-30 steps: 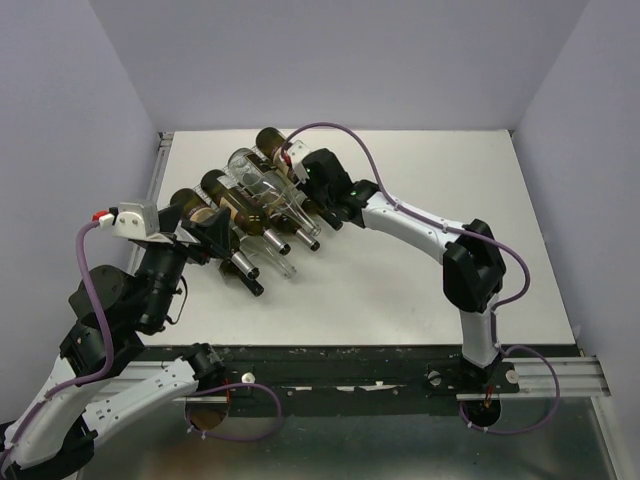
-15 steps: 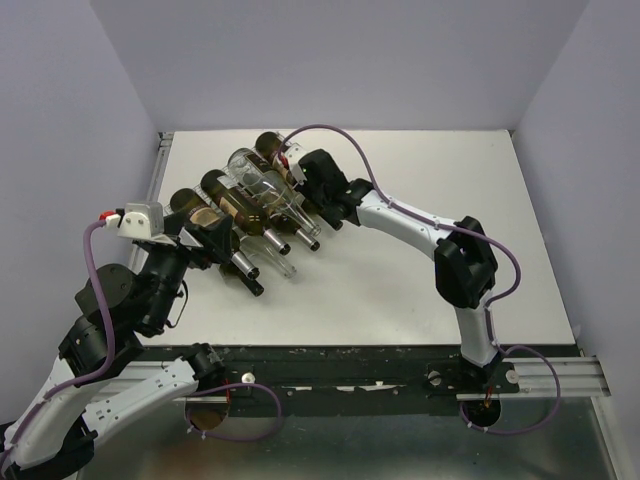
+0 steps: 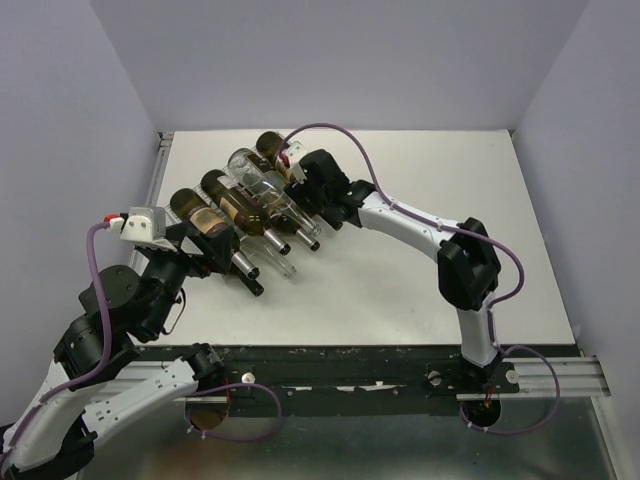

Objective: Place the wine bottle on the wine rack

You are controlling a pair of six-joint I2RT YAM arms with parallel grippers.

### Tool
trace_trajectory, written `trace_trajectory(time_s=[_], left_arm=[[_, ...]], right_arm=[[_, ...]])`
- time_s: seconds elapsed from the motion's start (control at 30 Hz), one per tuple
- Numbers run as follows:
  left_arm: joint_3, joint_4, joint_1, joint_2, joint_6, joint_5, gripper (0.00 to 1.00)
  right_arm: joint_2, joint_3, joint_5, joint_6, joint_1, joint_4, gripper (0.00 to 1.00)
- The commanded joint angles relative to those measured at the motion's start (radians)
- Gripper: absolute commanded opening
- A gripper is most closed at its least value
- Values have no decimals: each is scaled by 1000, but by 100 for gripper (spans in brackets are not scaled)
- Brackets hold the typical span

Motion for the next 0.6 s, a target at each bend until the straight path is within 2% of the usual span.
trace_trajectory(time_s=[0.0,0.1,0.17,0.3,0.4,0.5,0.57], left_arm=[[-18,-46,2,-35,-49,44,99],[-24,-62,2,-44,-52,77,99],[-16,-83,2,-43,-59,99,99],[11,-164,2,-23,-142,56,99],[48,-269,2,9,-242,-22,99],[77,-339,2,36,-266,-62,99],[77,-349,2,34,-263,-80,99]], right_arm=[[-93,-16,44,58,2,11,93],[-148,-4,60,109,2,-51,100],[-197,-1,66,149,2,-113,100],[-323,-51,64,263,3,-235,100],[-447,-126,47,397,3,-271,100],[-565,-175,78,556,2,-311,100],[-608,-144,105,662,3,-396,100]])
